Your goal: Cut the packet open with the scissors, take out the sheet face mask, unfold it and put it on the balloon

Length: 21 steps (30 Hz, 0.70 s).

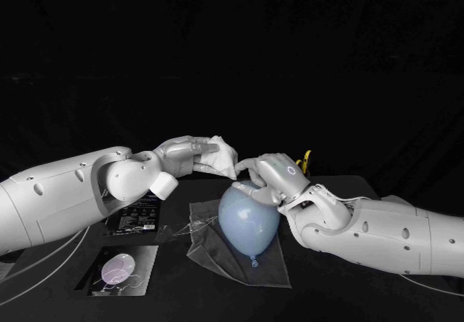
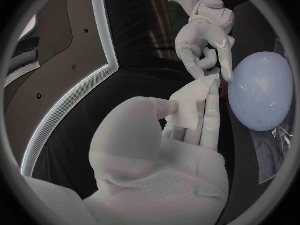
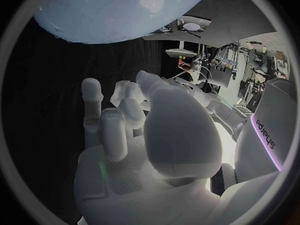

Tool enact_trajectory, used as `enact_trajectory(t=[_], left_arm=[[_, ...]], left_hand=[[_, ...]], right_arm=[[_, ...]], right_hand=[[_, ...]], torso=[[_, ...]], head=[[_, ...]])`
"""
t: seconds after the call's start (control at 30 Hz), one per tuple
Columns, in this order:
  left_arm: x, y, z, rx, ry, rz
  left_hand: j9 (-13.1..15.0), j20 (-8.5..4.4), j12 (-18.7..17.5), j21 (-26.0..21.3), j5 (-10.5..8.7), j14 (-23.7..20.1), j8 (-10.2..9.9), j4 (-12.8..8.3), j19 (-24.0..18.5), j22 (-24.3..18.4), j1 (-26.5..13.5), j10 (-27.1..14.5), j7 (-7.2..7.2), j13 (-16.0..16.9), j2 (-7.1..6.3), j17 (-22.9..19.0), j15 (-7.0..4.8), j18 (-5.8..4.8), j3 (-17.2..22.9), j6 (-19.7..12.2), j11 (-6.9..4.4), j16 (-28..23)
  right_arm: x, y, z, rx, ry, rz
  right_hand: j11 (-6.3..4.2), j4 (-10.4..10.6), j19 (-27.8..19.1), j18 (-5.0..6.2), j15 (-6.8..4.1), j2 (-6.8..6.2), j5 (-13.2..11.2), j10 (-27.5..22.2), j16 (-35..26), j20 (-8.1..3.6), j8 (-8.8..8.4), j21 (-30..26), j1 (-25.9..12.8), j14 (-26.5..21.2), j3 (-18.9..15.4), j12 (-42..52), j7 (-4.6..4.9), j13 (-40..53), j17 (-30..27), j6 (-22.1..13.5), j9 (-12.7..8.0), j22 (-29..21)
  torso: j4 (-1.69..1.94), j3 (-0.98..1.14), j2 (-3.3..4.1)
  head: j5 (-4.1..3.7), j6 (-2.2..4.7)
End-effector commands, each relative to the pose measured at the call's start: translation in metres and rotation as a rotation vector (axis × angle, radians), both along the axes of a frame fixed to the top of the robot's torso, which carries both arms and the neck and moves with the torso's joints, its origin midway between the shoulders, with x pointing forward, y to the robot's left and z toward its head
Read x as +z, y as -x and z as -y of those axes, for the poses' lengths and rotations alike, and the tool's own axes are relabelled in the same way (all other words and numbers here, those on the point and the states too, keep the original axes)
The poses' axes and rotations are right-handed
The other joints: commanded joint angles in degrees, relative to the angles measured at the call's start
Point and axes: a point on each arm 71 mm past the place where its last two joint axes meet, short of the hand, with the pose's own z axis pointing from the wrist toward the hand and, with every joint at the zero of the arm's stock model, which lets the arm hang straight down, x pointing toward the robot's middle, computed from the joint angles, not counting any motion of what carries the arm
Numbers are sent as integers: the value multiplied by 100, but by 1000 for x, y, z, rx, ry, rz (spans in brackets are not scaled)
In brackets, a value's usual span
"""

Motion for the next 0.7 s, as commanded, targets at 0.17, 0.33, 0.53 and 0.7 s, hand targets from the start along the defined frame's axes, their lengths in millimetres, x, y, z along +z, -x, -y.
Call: enact_trajectory(t=[0.17,0.33,0.53,0.7], left_arm=[[2,1,2,-6,17,2],[2,1,2,-6,17,1],[2,0,1,-3,15,1],[2,0,0,1,14,1]], left_hand=[[-3,1,24,-26,19,48,16,1,38,3,2,37,509,5,1,4,10,56,30,53,-1,-9],[-3,1,24,-26,19,48,16,1,38,3,2,37,509,5,1,4,10,56,30,53,-1,-9],[-3,1,24,-26,19,48,16,1,38,3,2,37,509,5,1,4,10,56,30,53,-1,-9],[-8,-3,18,-23,19,50,16,-4,52,4,6,37,509,3,-6,4,7,56,40,53,-1,-11]], right_arm=[[5,3,-1,-10,-59,51],[6,4,-2,-6,-63,52],[7,5,-2,0,-67,53],[8,7,-2,3,-69,55]], right_hand=[[-81,177,200,-79,-83,157,-3,139,81,-50,240,207,-29,136,20,163,-95,87,216,96,112,111],[-138,281,300,-102,-135,309,-6,213,115,-92,378,335,-2,179,160,263,-159,141,285,87,180,185],[-189,332,401,-129,-183,427,-5,291,150,-128,522,466,70,224,378,366,-214,198,358,24,255,265],[-205,307,462,-145,-206,503,-2,330,165,-148,685,541,167,251,739,401,-221,206,393,-107,349,336]], torso=[[-5,-1,-3],[-5,-1,-3],[-3,-2,-3],[-4,-3,-5]], head=[[-11,10],[-20,10],[-19,10],[-21,6]])
